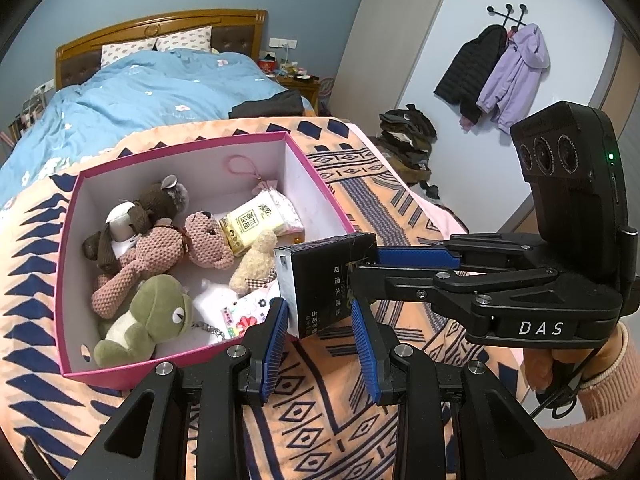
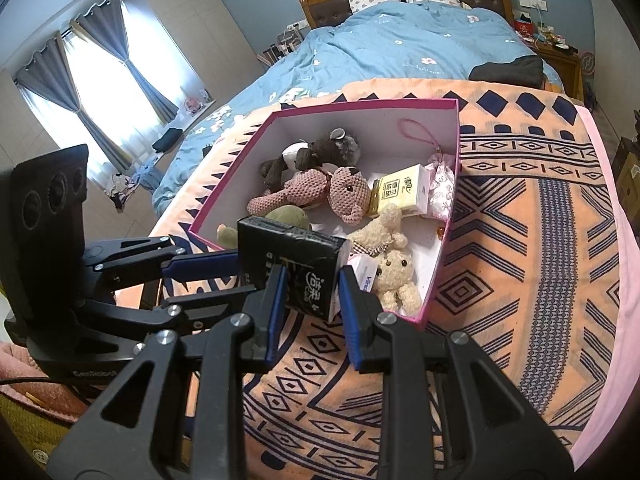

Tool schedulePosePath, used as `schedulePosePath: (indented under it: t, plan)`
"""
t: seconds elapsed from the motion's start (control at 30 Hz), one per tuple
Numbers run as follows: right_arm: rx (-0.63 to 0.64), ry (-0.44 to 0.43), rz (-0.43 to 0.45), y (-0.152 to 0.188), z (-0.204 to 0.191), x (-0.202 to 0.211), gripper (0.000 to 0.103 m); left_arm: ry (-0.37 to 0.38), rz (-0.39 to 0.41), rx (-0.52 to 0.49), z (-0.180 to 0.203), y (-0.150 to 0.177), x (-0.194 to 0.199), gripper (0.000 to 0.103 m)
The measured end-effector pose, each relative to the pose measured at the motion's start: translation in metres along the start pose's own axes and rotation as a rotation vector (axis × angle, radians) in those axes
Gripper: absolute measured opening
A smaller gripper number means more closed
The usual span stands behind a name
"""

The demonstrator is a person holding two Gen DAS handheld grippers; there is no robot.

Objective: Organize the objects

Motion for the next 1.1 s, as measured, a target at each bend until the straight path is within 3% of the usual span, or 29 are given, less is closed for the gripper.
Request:
schedulePosePath:
  t: [1.1]
  plan:
    - [0.001, 0.0, 0.009, -0.008, 0.004, -0.001, 0.03, -0.011, 0.005, 0.003, -0.004, -0.011, -0.006, 0.032]
Point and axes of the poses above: each gripper's, at about its wrist camera, not at the fingertips, and x roughly against the way its jaws point, z to its right, y to its underside, the point moved 4 cm from there along -x, roughly the way its jaws point
